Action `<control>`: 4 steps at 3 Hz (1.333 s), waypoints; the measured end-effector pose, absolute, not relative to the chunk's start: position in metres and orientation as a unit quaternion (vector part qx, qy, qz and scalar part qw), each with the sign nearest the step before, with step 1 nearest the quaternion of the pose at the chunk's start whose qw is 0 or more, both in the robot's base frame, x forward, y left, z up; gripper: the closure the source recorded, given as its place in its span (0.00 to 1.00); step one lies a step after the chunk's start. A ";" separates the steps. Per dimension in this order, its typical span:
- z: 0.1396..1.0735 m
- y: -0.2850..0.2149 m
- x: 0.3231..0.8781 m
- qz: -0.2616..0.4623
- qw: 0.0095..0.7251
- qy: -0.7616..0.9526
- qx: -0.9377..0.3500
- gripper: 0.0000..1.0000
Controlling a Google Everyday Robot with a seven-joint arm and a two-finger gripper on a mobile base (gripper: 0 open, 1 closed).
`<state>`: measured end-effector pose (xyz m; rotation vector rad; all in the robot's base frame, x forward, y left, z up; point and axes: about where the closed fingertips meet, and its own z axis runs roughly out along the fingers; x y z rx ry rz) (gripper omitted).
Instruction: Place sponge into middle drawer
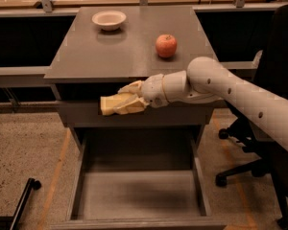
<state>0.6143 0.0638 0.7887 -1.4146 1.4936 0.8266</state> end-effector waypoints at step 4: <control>0.679 0.048 0.580 0.358 0.392 0.655 -0.537 1.00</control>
Offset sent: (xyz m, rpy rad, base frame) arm -0.0324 -0.0214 -0.1083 -0.1027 0.1620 -0.0218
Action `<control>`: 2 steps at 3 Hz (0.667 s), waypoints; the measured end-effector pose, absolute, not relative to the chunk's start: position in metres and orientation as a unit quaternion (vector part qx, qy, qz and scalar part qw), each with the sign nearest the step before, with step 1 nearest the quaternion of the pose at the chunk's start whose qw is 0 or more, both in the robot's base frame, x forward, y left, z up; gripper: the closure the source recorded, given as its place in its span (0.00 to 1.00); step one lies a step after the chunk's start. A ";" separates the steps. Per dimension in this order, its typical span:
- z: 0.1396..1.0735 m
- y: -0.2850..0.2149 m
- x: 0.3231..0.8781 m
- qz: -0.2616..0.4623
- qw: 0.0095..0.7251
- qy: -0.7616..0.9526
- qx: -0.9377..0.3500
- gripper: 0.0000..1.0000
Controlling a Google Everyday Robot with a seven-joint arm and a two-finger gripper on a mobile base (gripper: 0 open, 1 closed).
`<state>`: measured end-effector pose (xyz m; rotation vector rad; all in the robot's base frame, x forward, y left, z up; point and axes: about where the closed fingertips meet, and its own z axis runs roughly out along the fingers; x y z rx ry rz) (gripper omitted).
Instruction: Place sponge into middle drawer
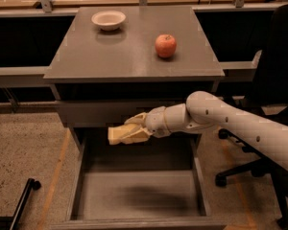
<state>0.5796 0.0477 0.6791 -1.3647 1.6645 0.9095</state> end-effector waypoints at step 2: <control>0.653 0.056 0.575 0.334 0.382 0.655 -0.560 1.00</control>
Offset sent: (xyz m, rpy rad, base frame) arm -0.0107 0.0070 -0.0596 -0.0746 -0.0165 0.0146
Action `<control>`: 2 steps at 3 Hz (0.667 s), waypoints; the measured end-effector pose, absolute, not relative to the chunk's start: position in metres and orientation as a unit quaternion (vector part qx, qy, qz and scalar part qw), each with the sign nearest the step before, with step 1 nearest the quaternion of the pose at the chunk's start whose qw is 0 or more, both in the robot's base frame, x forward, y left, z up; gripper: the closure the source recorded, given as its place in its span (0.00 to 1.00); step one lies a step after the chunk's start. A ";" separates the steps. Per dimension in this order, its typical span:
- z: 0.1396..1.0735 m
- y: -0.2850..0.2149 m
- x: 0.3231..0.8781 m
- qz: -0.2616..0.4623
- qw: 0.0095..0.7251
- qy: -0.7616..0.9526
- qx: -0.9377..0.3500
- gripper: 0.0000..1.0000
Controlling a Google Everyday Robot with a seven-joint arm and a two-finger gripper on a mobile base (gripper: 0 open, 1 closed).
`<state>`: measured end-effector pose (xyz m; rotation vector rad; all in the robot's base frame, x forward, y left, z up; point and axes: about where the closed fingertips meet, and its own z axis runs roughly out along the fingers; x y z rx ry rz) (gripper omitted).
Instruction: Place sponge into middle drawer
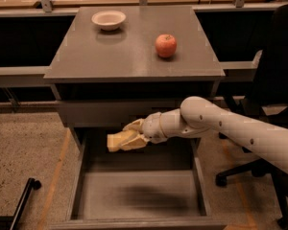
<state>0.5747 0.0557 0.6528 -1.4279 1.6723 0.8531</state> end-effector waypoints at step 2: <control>0.593 0.045 0.561 0.335 0.364 0.681 -0.540 1.00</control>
Offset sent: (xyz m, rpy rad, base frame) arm -0.0216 -0.0222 -0.0961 -0.0372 0.0947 -0.0791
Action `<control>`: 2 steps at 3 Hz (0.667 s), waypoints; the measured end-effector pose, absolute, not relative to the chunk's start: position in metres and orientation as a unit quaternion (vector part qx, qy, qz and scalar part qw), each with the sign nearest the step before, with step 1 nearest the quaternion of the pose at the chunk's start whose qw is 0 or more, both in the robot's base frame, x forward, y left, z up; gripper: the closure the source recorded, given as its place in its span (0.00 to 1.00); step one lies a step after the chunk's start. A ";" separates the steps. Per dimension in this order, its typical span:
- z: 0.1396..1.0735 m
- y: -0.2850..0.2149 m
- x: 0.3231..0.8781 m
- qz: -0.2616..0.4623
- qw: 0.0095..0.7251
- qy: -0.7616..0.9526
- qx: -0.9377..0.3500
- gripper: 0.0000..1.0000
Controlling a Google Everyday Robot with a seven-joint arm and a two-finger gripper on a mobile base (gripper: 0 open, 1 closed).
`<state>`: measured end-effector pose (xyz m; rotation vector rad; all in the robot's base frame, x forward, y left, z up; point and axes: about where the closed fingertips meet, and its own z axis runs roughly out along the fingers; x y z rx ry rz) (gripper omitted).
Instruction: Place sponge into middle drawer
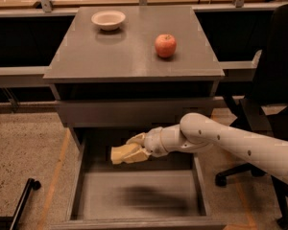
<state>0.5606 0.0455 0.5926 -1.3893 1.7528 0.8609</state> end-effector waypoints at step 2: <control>0.591 0.050 0.560 0.332 0.357 0.676 -0.553 1.00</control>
Offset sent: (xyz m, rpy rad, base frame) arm 0.0010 0.0070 0.0041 -0.0358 -0.0235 0.0542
